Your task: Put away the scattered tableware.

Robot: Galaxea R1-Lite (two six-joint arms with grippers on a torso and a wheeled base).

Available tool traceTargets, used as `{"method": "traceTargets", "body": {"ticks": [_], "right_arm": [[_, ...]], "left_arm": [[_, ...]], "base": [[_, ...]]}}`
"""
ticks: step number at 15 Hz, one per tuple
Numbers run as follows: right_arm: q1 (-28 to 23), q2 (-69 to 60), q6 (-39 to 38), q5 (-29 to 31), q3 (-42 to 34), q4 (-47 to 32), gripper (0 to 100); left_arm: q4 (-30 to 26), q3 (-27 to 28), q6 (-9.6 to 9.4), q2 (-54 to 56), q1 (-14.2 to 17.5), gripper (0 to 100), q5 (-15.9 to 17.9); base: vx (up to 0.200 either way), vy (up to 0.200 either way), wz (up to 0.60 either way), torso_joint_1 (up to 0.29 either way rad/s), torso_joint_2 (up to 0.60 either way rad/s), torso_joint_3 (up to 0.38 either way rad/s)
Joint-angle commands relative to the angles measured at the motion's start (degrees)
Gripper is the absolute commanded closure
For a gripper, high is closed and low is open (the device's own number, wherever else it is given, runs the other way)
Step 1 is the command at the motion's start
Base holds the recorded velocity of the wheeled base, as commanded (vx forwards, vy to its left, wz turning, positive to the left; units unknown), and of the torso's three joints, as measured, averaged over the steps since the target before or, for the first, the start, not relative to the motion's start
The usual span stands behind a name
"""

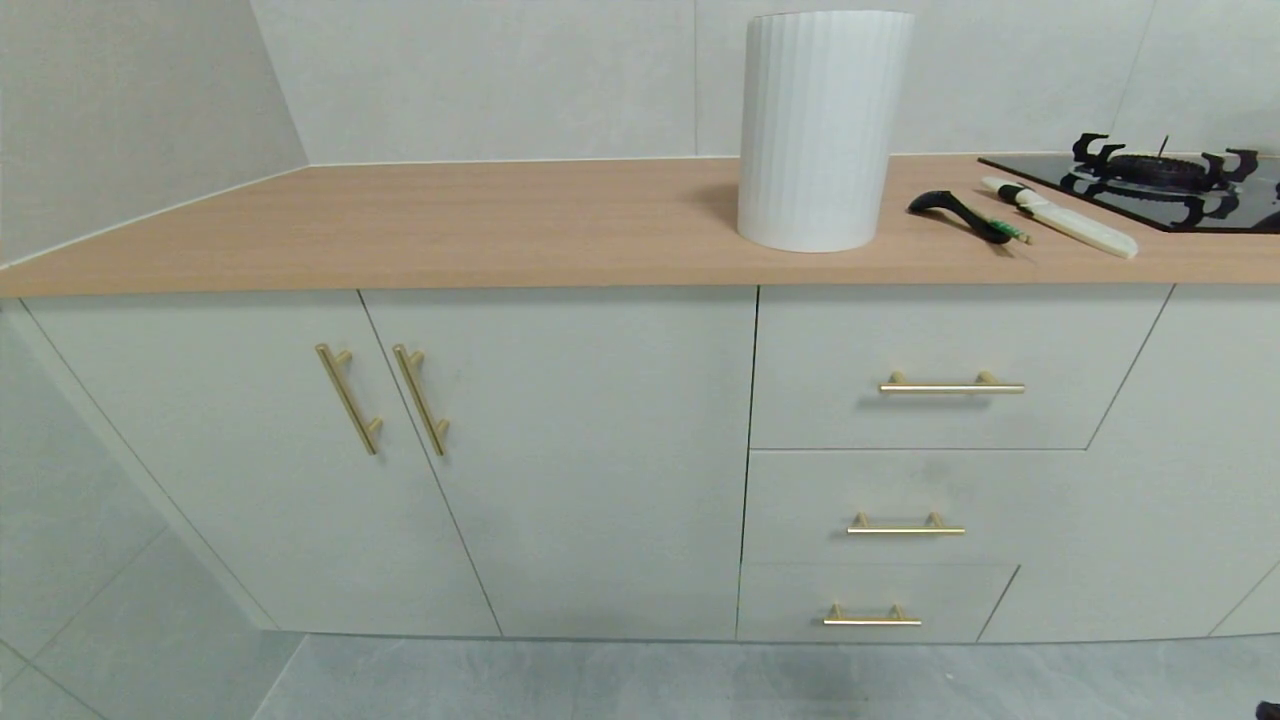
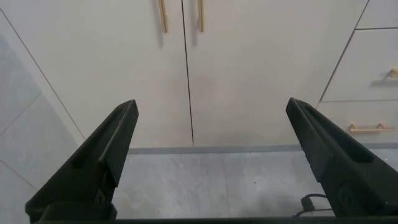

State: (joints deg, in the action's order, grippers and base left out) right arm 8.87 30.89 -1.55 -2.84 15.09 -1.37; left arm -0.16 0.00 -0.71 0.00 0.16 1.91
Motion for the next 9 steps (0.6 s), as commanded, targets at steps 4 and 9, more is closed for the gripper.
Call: {"method": "traceTargets", "body": {"ticks": [4,9], "right_arm": [[1.94,41.44,2.43,0.12,10.31,14.55,0],[1.94,64.91,2.34,3.72,18.31,27.29,0]], "left_arm": [[-0.02,0.0,0.0,-0.09,0.02,0,0.02],[-0.02,0.0,0.0,-0.09,0.02,0,0.02]], "base": [[0.0,0.0,0.0,0.0,0.0,0.0],[0.0,0.0,0.0,0.0,0.0,0.0]]}}
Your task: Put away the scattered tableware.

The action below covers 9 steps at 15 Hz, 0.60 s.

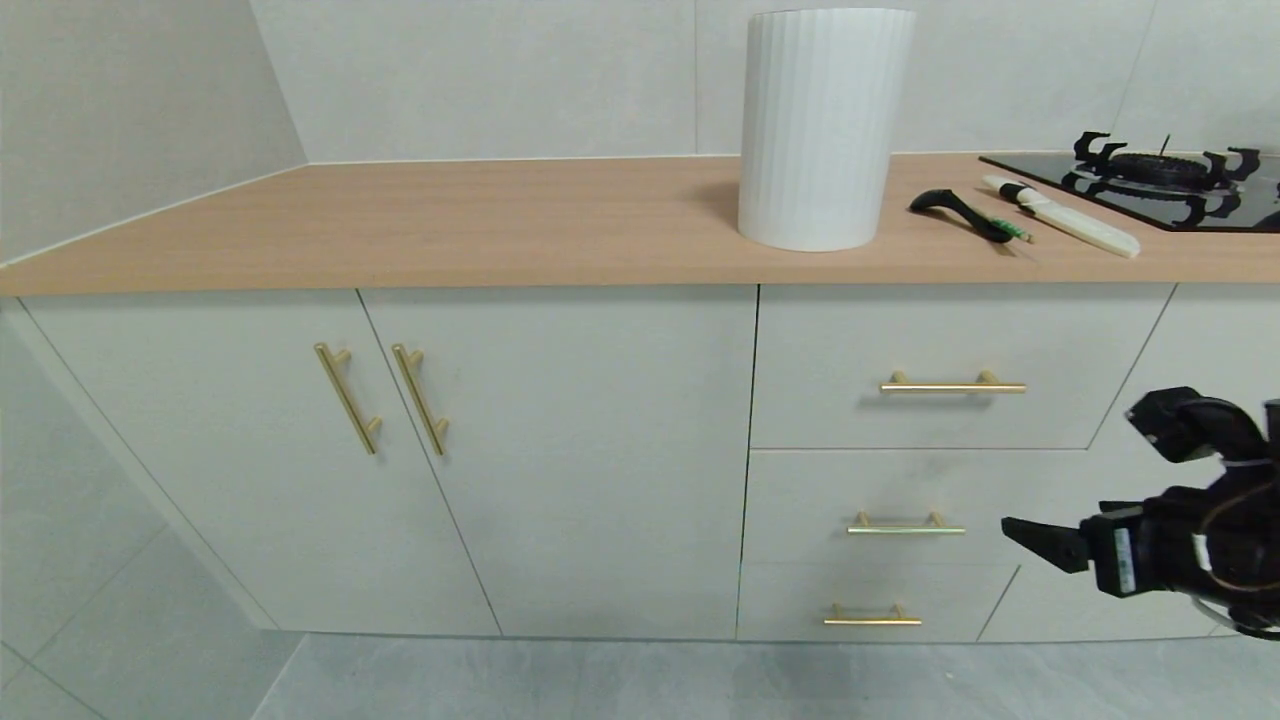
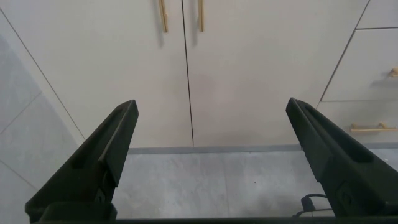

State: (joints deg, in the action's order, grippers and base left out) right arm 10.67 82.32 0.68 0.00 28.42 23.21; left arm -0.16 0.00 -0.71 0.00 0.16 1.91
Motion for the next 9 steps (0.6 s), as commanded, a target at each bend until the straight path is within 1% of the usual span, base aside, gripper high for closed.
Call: {"method": "traceTargets", "body": {"ticks": [1,3,5,6,7,9], "right_arm": [[0.14,16.38,0.11,0.88,7.0,2.72,0],[0.14,21.12,0.02,0.88,9.64,2.72,0],[0.06,28.07,-0.16,0.88,12.36,4.47,0],[-0.03,29.83,-0.07,0.97,12.45,6.14,0],[0.06,32.46,0.02,1.32,12.19,10.45,0],[0.06,35.27,0.02,2.29,12.19,13.53,0]], "left_arm": [[-0.02,0.0,0.0,-0.09,0.02,0,0.02],[0.07,0.0,0.0,-0.09,0.02,0,0.02],[-0.02,0.0,0.0,-0.09,0.02,0,0.02],[-0.02,0.0,0.0,-0.09,0.02,0,0.02],[0.07,0.0,0.0,-0.09,0.02,0,0.02],[-0.02,0.0,0.0,-0.09,0.02,0,0.02]], "base": [[0.0,0.0,0.0,0.0,0.0,0.0],[0.0,0.0,0.0,0.0,0.0,0.0],[0.0,0.0,0.0,0.0,0.0,0.0],[0.0,0.0,0.0,0.0,0.0,0.0],[0.0,0.0,0.0,0.0,0.0,0.0],[0.0,0.0,0.0,0.0,0.0,0.0]]}}
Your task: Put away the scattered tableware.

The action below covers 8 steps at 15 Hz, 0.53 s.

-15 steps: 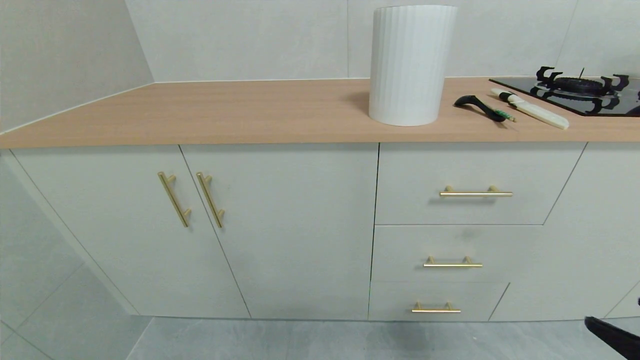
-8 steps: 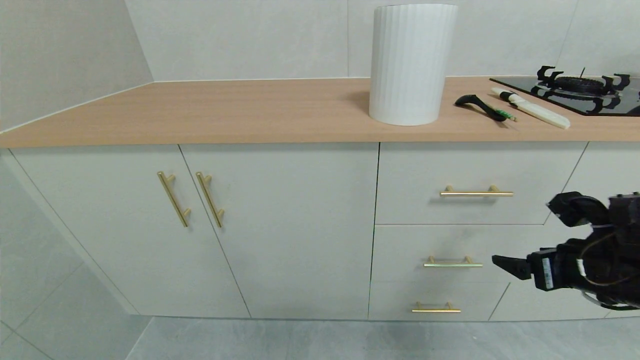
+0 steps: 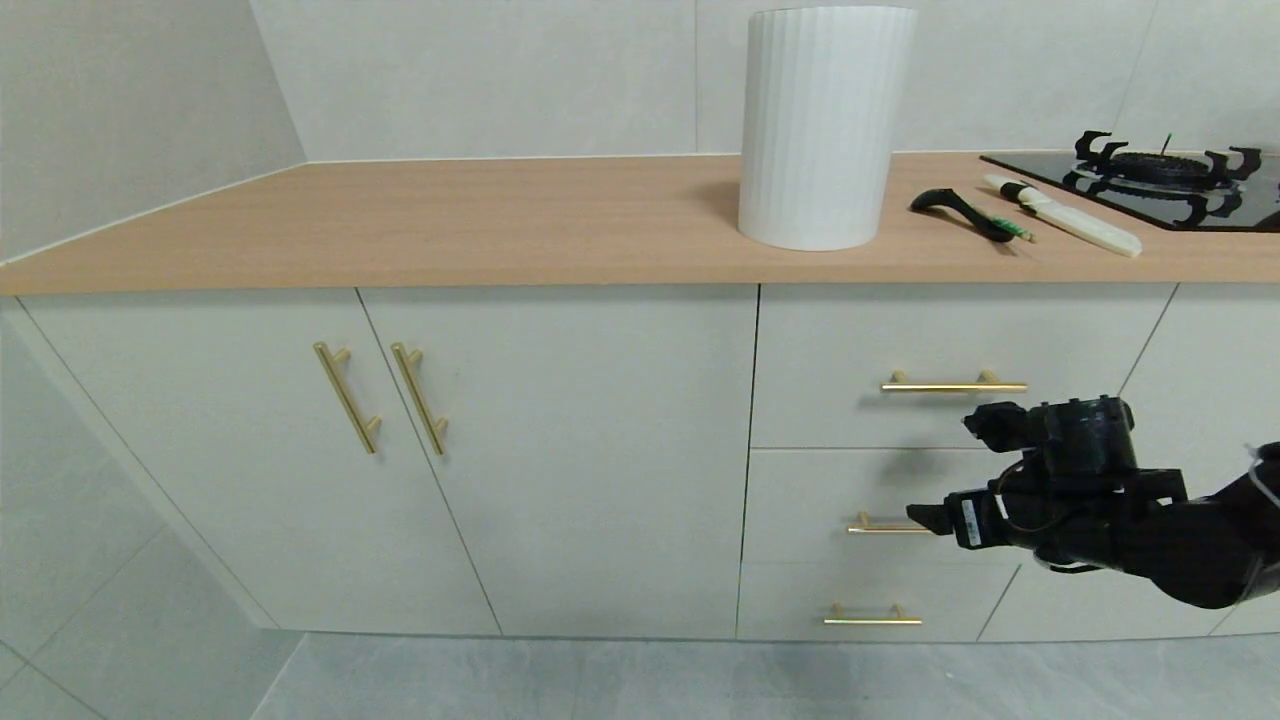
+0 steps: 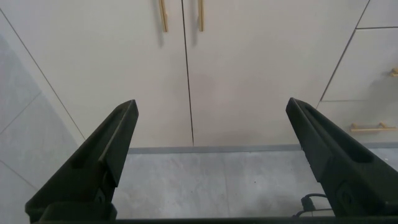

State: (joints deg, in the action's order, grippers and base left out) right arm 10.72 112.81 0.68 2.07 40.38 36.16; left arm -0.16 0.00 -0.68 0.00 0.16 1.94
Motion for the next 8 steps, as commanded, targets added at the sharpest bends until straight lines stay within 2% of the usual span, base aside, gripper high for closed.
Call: {"method": "traceTargets", "body": {"ticks": [1,4,8], "right_arm": [[-0.08,8.57,-0.16,2.15,-0.03,5.94,0],[-0.08,13.14,-0.24,3.2,-1.44,15.35,0],[-0.7,17.27,-0.16,5.49,-0.91,21.06,0]], "left_arm": [[-0.02,0.0,-0.02,-0.09,0.02,0,0.0],[-0.02,0.0,-0.02,-0.09,0.02,0,0.0],[0.07,0.0,-0.02,-0.09,0.02,0,0.0]], "base": [[0.0,0.0,0.0,0.0,0.0,0.0],[0.0,0.0,0.0,0.0,0.0,0.0],[0.0,0.0,0.0,0.0,0.0,0.0]]}}
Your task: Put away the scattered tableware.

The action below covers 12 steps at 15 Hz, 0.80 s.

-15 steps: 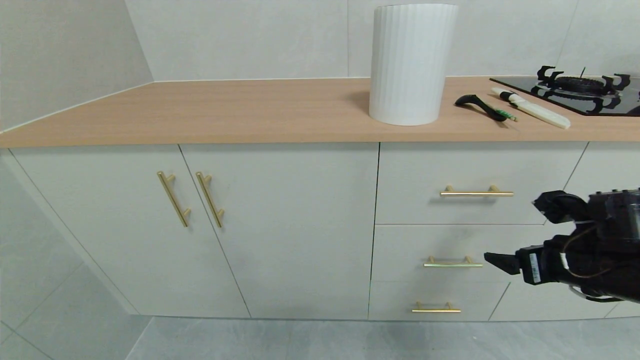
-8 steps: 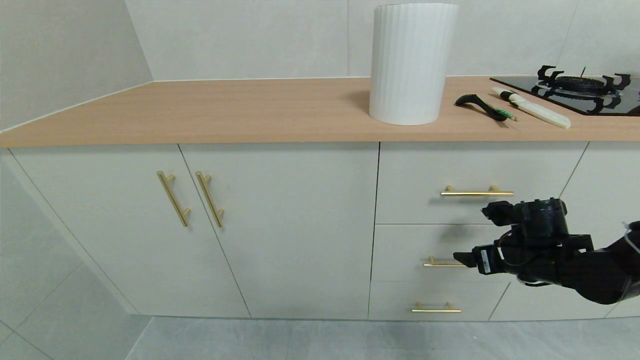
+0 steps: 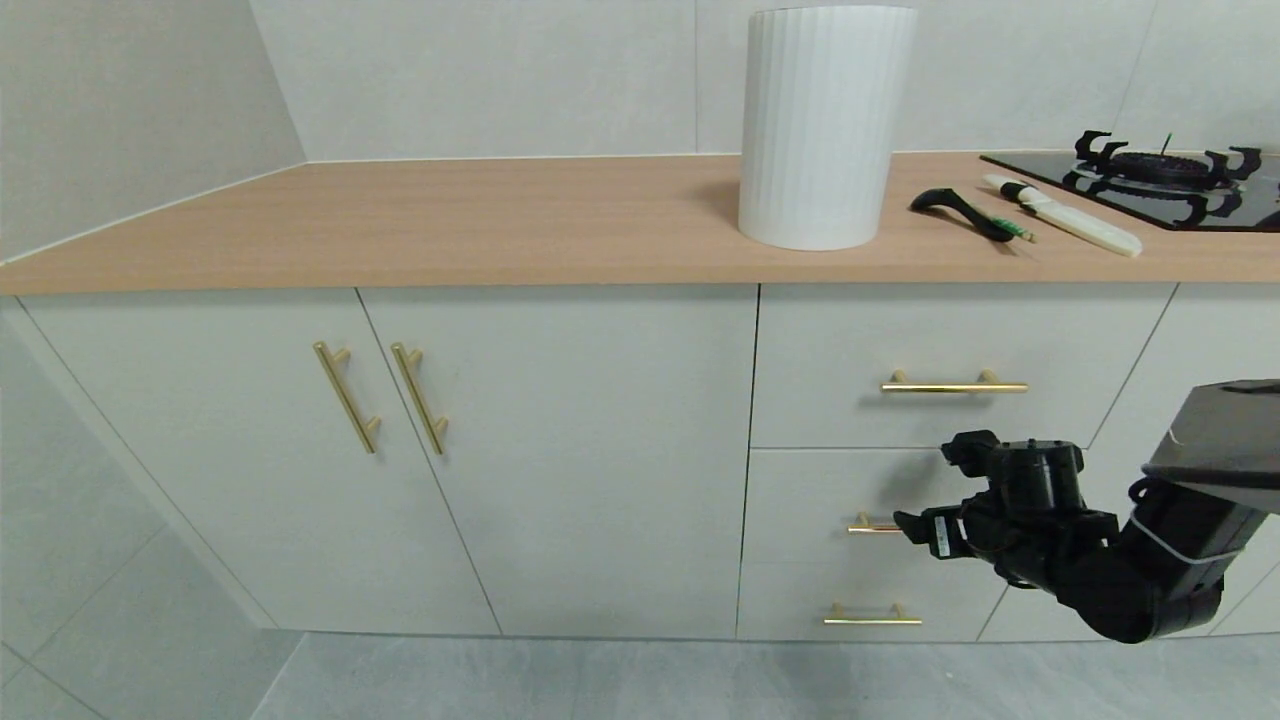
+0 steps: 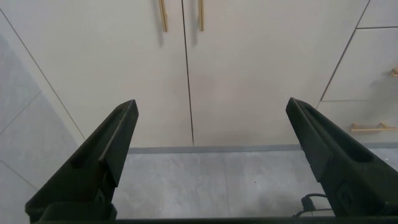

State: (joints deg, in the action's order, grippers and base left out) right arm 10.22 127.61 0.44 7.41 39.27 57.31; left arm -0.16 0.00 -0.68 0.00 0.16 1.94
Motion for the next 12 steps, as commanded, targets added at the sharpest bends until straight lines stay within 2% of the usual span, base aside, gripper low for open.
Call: {"method": "traceTargets", "body": {"ticks": [1,12], "right_arm": [[-0.28,3.87,-0.35,0.94,0.55,2.37,0],[-0.28,8.27,-2.11,3.22,2.83,2.98,0]], "left_arm": [[-0.02,0.0,-0.02,-0.09,0.02,0,0.0],[-0.02,0.0,-0.02,-0.09,0.02,0,0.0]], "base": [[0.0,0.0,0.0,0.0,0.0,0.0],[0.0,0.0,0.0,0.0,0.0,0.0]]}}
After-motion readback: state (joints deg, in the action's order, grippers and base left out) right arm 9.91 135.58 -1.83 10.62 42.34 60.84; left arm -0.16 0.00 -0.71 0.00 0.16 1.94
